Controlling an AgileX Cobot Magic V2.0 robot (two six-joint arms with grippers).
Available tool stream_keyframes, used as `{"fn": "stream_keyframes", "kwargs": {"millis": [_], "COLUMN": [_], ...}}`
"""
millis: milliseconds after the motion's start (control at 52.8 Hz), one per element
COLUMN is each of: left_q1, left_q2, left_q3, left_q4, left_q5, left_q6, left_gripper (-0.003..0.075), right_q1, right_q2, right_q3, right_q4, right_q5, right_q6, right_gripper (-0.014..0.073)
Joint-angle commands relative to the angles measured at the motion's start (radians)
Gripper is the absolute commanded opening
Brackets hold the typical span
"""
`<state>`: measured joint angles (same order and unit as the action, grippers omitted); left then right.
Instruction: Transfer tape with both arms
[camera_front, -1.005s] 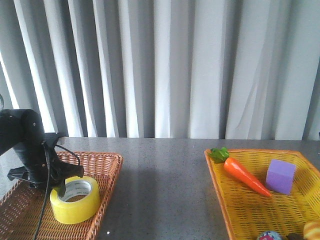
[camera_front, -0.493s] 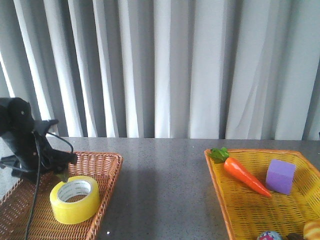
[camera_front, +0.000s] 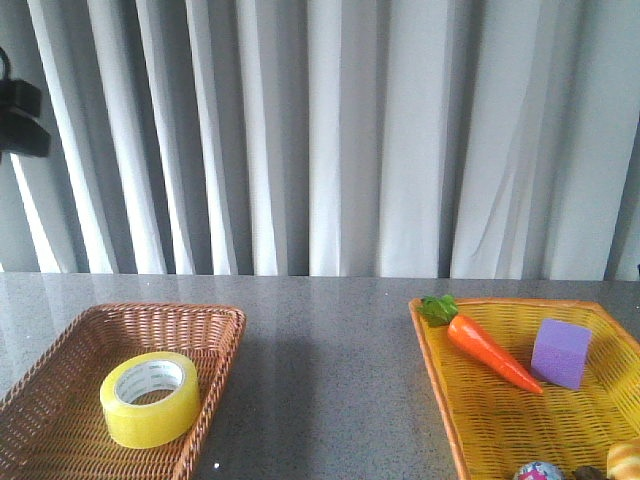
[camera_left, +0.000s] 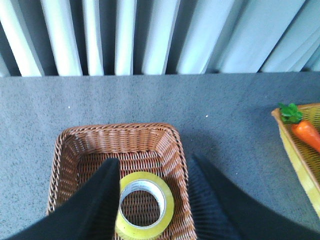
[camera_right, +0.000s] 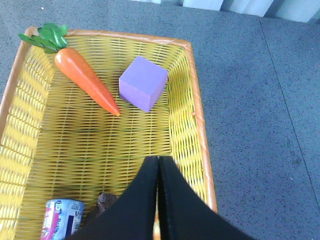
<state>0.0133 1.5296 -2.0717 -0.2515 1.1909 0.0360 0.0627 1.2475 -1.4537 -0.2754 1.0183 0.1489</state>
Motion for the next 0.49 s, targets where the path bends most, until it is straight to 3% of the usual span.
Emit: {"fn": "stream_keyframes", "kwargs": {"millis": [0,114,474], "left_q1": [0.0,0.0,0.0], "left_q2": [-0.109,-0.169,-0.243], "left_q3": [-0.029,-0.029,-0.029], "left_q4": [-0.021,-0.021,-0.022], "left_q5": [-0.05,-0.032,-0.004], "left_q6": [0.003,0.003,-0.024], "left_gripper": [0.0144,-0.0009,-0.0007], "right_q1": [-0.005,-0.005,-0.005], "right_q2": [-0.027,-0.027,-0.027], "right_q3": [-0.024,-0.024,-0.024], "right_q4": [-0.023,-0.023,-0.023], "right_q5": [-0.052,-0.052,-0.052], "right_q6": [0.0,0.0,0.0], "right_gripper": [-0.0008,-0.0008,-0.0008]}}
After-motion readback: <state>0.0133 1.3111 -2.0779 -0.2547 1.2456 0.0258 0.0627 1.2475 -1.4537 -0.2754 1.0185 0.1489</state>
